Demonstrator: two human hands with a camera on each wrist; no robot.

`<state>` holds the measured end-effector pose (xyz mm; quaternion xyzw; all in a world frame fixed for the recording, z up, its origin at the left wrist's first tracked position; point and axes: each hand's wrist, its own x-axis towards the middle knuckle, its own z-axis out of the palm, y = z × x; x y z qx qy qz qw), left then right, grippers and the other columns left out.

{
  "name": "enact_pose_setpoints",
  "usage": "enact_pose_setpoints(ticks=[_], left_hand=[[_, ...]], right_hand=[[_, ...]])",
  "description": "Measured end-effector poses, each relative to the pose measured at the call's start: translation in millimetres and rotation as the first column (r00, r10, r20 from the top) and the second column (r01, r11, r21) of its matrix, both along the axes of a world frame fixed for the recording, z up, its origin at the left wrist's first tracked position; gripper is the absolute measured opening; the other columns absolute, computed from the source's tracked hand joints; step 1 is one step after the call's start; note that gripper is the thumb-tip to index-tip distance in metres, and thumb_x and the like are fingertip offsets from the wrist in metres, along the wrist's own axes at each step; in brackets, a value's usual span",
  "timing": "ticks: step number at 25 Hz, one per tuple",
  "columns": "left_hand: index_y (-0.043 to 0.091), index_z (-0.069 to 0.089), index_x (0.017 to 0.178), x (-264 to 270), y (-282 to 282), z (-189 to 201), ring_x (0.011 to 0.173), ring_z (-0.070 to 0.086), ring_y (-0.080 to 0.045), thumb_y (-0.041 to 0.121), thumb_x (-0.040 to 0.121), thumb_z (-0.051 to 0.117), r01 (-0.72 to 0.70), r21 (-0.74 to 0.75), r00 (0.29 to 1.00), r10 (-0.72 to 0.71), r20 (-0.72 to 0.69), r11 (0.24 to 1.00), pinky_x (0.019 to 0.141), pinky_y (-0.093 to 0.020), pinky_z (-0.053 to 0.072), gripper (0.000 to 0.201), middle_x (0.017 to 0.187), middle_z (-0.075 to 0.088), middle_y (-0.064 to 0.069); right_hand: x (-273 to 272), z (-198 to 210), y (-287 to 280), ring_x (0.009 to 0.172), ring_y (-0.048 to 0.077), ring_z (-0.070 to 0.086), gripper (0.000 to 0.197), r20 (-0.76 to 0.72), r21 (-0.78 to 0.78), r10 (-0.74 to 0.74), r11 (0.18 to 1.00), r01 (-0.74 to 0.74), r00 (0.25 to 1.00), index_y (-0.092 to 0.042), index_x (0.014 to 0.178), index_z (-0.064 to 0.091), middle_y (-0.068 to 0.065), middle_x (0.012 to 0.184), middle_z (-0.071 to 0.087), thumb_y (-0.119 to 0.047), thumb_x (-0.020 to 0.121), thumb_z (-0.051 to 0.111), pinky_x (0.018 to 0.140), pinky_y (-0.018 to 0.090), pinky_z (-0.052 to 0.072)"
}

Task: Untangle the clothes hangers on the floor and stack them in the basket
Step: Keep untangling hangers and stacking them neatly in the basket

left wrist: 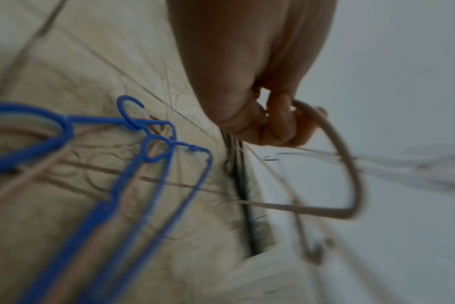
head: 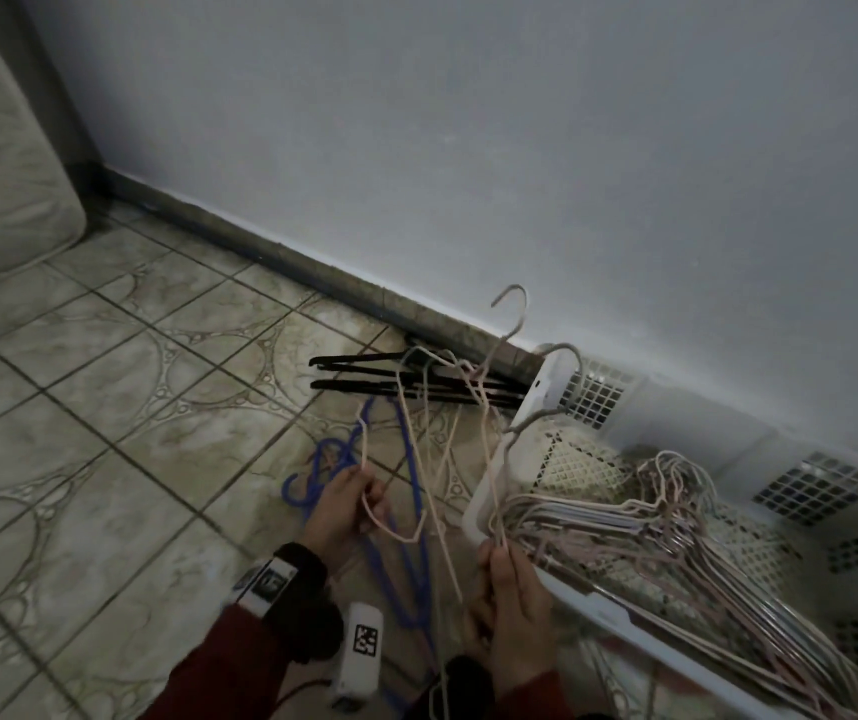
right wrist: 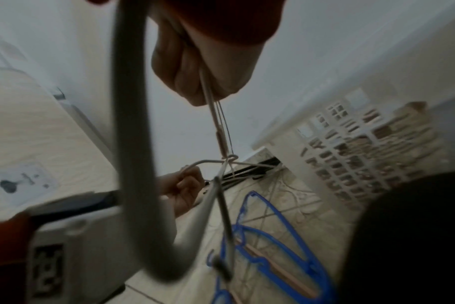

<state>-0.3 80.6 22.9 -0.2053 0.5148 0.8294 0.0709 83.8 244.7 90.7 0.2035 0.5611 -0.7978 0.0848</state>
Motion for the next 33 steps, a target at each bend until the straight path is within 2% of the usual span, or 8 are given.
enact_pose_setpoints(ticks=[3, 7, 10, 16, 20, 23, 30, 33], left_hand=[[0.01, 0.032, 0.064, 24.1, -11.0, 53.8, 0.029, 0.033, -0.003, 0.016, 0.099, 0.024, -0.046, 0.122, 0.986, 0.064, -0.152, 0.991, 0.028, -0.012, 0.027, 0.037, 0.04, 0.041, 0.003], [0.013, 0.033, 0.069, 41.9, -17.4, 110.0, 0.034, 0.04, -0.006, 0.016, 0.1, 0.026, -0.13, -0.042, 0.928, 0.106, -0.358, 0.991, 0.032, -0.012, 0.028, 0.032, 0.045, 0.043, 0.006], [0.018, 0.034, 0.075, 50.5, -11.8, 133.6, 0.036, 0.041, -0.007, 0.022, 0.1, 0.028, -0.145, -0.161, 0.911, 0.069, -0.406, 0.976, 0.035, -0.016, 0.03, 0.026, 0.045, 0.044, 0.005], [0.02, 0.035, 0.072, 70.0, -1.1, 147.1, 0.036, 0.036, -0.008, 0.027, 0.101, 0.025, -0.226, -0.163, 0.879, 0.128, -0.459, 0.96, 0.044, -0.025, 0.031, 0.031, 0.047, 0.037, 0.008], [0.017, 0.037, 0.075, 79.5, -4.9, 151.3, 0.029, 0.03, -0.004, 0.022, 0.101, 0.024, -0.302, -0.025, 0.863, 0.262, -0.431, 0.953, 0.034, -0.013, 0.029, 0.03, 0.039, 0.034, 0.008], [0.017, 0.042, 0.08, 91.0, -9.0, 139.6, 0.027, 0.027, -0.002, 0.023, 0.101, 0.022, -0.339, 0.041, 0.862, 0.328, -0.386, 0.94, 0.032, -0.011, 0.025, 0.03, 0.035, 0.033, 0.007], [0.018, 0.046, 0.084, 116.8, -3.4, 135.1, 0.029, 0.022, -0.001, 0.025, 0.101, 0.022, -0.27, -0.081, 0.876, 0.209, -0.435, 0.96, 0.033, -0.01, 0.023, 0.03, 0.036, 0.03, 0.009], [0.02, 0.046, 0.083, 121.3, -1.2, 145.4, 0.031, 0.023, -0.001, 0.026, 0.101, 0.022, -0.285, -0.097, 0.861, 0.21, -0.463, 0.954, 0.033, -0.011, 0.023, 0.03, 0.038, 0.031, 0.009]], right_hand=[[5.4, 26.3, -11.2, 0.025, 0.0, 0.02, 0.028, -0.102, -0.078, 0.073, 0.994, -0.081, 0.992, -0.01, 0.07, 0.046, -0.004, 0.035, 0.034, -0.015, 0.095, 0.035, 0.03, 0.004, 0.019], [13.9, 54.2, -28.3, 0.024, 0.003, 0.016, 0.023, -0.19, -0.201, 0.114, 0.968, -0.152, 0.975, -0.007, 0.074, 0.045, -0.007, 0.037, 0.028, -0.021, 0.092, 0.037, 0.032, 0.004, 0.022], [20.2, 66.6, -38.6, 0.021, 0.005, 0.016, 0.024, -0.221, -0.305, 0.107, 0.937, -0.173, 0.969, -0.009, 0.072, 0.045, -0.005, 0.037, 0.028, -0.031, 0.082, 0.041, 0.032, 0.005, 0.021], [36.1, 81.3, -38.2, 0.02, 0.005, 0.018, 0.026, -0.295, -0.318, 0.11, 0.925, -0.206, 0.949, -0.01, 0.073, 0.044, -0.006, 0.039, 0.027, -0.031, 0.085, 0.037, 0.033, 0.004, 0.02], [47.3, 84.6, -34.9, 0.02, 0.005, 0.018, 0.025, -0.341, -0.381, 0.07, 0.902, -0.206, 0.937, -0.01, 0.074, 0.046, -0.005, 0.037, 0.027, -0.032, 0.084, 0.037, 0.032, 0.004, 0.024], [53.4, 82.7, -32.0, 0.021, 0.006, 0.02, 0.027, -0.356, -0.4, 0.074, 0.889, -0.223, 0.932, -0.009, 0.078, 0.047, -0.004, 0.036, 0.031, -0.034, 0.087, 0.04, 0.031, 0.007, 0.027], [60.4, 78.1, -25.4, 0.02, 0.006, 0.017, 0.029, -0.399, -0.377, 0.067, 0.897, -0.23, 0.914, -0.01, 0.077, 0.049, -0.006, 0.036, 0.028, -0.032, 0.092, 0.04, 0.033, 0.005, 0.02], [64.9, 78.6, -23.5, 0.022, 0.004, 0.015, 0.025, -0.395, -0.312, 0.061, 0.93, -0.197, 0.917, -0.01, 0.074, 0.047, -0.008, 0.035, 0.027, -0.029, 0.087, 0.037, 0.035, 0.009, 0.015]])
